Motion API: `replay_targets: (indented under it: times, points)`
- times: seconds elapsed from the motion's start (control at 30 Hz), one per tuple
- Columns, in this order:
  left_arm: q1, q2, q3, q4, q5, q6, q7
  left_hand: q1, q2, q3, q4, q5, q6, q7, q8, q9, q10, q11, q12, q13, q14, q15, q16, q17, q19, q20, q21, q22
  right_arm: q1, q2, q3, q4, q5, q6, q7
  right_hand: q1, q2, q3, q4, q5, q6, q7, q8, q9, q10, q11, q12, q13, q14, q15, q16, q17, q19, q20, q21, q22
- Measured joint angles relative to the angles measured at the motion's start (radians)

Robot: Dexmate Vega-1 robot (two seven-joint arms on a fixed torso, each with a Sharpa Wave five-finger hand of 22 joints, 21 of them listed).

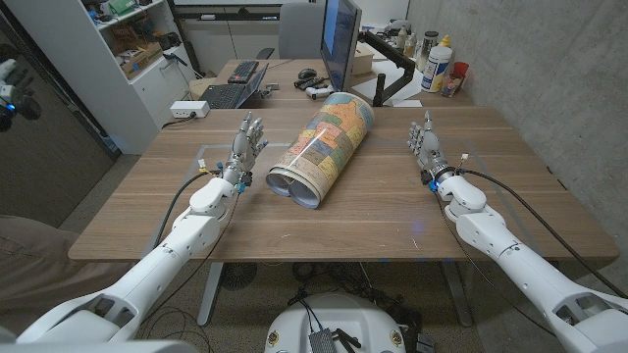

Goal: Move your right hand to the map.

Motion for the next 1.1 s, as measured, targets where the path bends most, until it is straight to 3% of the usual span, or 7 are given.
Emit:
replay_targets:
  times: [1.1]
  points:
    - [0.007,0.001,0.002,-0.014,-0.007,0.006,-0.015,0.0,0.0,0.0,0.0,0.004,0.0,0.0,0.0,0.0,0.0,0.0,0.0,0.0,0.0,0.0,0.0,0.0,0.0,-0.001,0.0,0.0,-0.041,-0.033,0.015,-0.066,0.005,0.0,-0.014,0.0,0.0,-0.008,0.0,0.0,0.004,0.004,0.0,0.0,0.001,0.007,0.0,0.0,-0.003,-0.004,0.0,0.0,0.0,-0.008,0.0,0.0]
